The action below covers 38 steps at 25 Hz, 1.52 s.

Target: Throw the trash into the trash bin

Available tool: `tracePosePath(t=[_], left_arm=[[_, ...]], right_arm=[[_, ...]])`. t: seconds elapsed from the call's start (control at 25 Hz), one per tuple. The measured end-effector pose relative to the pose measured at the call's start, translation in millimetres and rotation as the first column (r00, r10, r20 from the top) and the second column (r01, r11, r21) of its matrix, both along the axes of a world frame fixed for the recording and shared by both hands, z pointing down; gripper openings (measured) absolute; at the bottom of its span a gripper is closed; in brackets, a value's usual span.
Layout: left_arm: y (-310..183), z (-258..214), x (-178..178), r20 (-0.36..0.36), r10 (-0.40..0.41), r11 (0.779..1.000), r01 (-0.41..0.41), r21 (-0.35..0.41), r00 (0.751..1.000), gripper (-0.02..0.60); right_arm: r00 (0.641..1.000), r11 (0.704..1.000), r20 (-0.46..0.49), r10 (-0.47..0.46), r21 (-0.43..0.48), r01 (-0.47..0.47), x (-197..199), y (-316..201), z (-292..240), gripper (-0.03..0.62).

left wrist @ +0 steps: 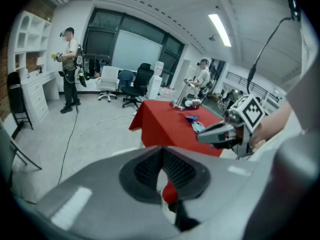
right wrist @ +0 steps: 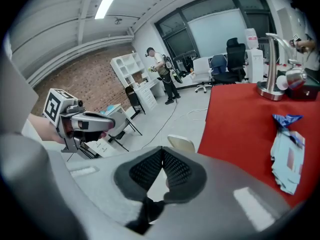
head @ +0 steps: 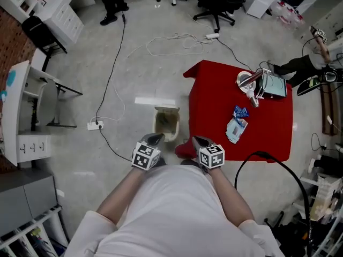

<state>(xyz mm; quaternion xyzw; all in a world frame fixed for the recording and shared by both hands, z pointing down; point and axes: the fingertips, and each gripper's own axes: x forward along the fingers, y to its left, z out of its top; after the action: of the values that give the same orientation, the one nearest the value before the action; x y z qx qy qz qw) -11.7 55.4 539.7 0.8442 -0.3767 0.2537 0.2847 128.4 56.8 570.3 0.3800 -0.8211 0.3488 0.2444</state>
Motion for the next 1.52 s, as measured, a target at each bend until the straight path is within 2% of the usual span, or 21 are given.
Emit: tracePosePath(t=[0.2,0.4,0.6,0.8,1.04,1.2,1.32,1.4,1.44,1.52], left_arm=[[-1,-4,28,-0.005,0.025,1.000,-0.025,-0.009,1.000,0.005],[-5,-2,56,-0.002,0.026,0.999,-0.026,-0.019,1.000,0.005],[-10,5,79,0.004,0.013,0.999,-0.012,-0.037,1.000,0.005],[-24,9,100,-0.004,-0.023,0.998,0.023,-0.059,1.000,0.005],[-33,8,116,-0.006,-0.059,0.996,0.058,-0.065,0.998,0.005],[-31,12,117,0.003,-0.084,0.993,0.084,-0.083,0.996,0.005],[-32,16,114,0.008,-0.117,0.988,0.117,-0.097,0.993,0.005],[-31,16,112,0.010,-0.136,0.985,0.136,-0.105,0.991,0.005],[-31,16,111,0.011,-0.142,0.984,0.143,-0.108,0.990,0.005],[-31,18,107,0.015,-0.149,0.983,0.150,-0.109,0.989,0.005]], right_arm=[[0.994,0.994,-0.032,0.105,0.005,-0.105,53,-8,3,0.032],[0.973,0.976,-0.080,0.218,0.011,-0.218,123,-24,12,0.048],[0.952,0.963,-0.146,0.270,0.029,-0.269,187,-49,25,0.063],[0.944,0.967,-0.210,0.253,0.041,-0.250,226,-76,38,0.075],[0.939,0.979,-0.277,0.205,0.061,-0.196,249,-109,48,0.095],[0.908,0.990,-0.398,0.134,0.085,-0.109,257,-129,61,0.149],[0.881,0.999,-0.471,0.047,0.044,-0.030,256,-134,80,0.176],[0.861,1.000,-0.508,0.022,0.018,-0.015,258,-135,88,0.176],[0.851,1.000,-0.524,0.030,0.016,-0.025,260,-136,90,0.171],[0.836,0.997,-0.544,0.075,0.039,-0.064,267,-142,89,0.037]])
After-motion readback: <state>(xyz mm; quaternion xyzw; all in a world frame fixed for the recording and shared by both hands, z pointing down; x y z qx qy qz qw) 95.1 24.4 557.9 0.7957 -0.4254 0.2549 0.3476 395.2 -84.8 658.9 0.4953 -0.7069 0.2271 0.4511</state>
